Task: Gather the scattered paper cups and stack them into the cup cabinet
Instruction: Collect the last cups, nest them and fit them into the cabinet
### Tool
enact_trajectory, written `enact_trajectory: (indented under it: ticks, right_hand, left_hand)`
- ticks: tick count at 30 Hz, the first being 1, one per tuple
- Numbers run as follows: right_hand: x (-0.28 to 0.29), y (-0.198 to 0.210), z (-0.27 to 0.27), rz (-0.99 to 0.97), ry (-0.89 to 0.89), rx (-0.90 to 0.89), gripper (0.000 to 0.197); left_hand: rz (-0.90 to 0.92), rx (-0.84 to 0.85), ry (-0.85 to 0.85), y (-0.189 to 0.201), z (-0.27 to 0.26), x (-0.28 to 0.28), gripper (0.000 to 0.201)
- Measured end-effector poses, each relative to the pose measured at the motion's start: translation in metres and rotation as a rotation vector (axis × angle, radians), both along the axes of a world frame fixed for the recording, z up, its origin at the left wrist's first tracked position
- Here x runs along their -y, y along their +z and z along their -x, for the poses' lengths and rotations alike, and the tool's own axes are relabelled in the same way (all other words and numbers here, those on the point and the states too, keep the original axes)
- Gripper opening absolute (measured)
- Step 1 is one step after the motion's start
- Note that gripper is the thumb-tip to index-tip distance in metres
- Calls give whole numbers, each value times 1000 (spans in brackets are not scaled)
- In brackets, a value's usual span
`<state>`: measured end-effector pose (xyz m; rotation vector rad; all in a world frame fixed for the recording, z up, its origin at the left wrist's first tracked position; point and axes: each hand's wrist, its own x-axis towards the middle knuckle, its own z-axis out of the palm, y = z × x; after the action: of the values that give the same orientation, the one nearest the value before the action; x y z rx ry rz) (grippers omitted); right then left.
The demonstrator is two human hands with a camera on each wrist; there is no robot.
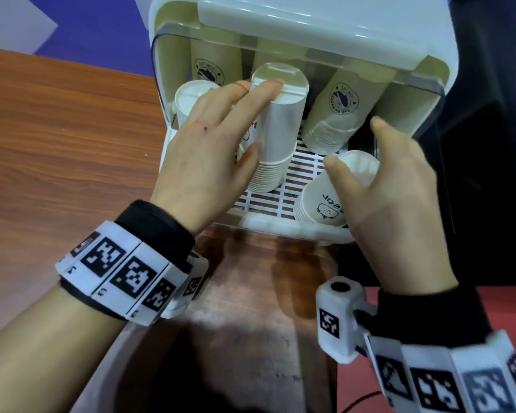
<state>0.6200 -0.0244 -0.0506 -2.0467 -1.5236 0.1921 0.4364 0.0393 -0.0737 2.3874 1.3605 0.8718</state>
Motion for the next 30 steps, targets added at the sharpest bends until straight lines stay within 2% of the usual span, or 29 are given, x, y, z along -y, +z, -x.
enact_trajectory:
  ticks: [3, 9, 13, 16, 19, 24, 30]
  right_hand:
    - [-13, 0, -3, 116, 59, -40, 79]
    - [-33, 7, -4, 256, 82, -36, 74]
    - [-40, 15, -4, 120, 7, -58, 59]
    - [-49, 23, -4, 116, 10, 5, 44]
    - [-55, 23, -3, 59, -10, -4, 29]
    - [-51, 13, 1, 36, -44, -100, 28]
    - [-44, 10, 5, 9, -44, -58, 32]
  left_hand:
    - [1, 1, 2, 0, -2, 1, 61]
    - [4, -5, 1, 0, -1, 0, 60]
    - [5, 7, 2, 0, -1, -3, 59]
    - [-1, 7, -3, -1, -2, -3, 58]
    - [2, 24, 1, -2, -1, -2, 58]
    - [27, 24, -1, -1, 0, -2, 58]
    - [31, 14, -5, -1, 1, -2, 57]
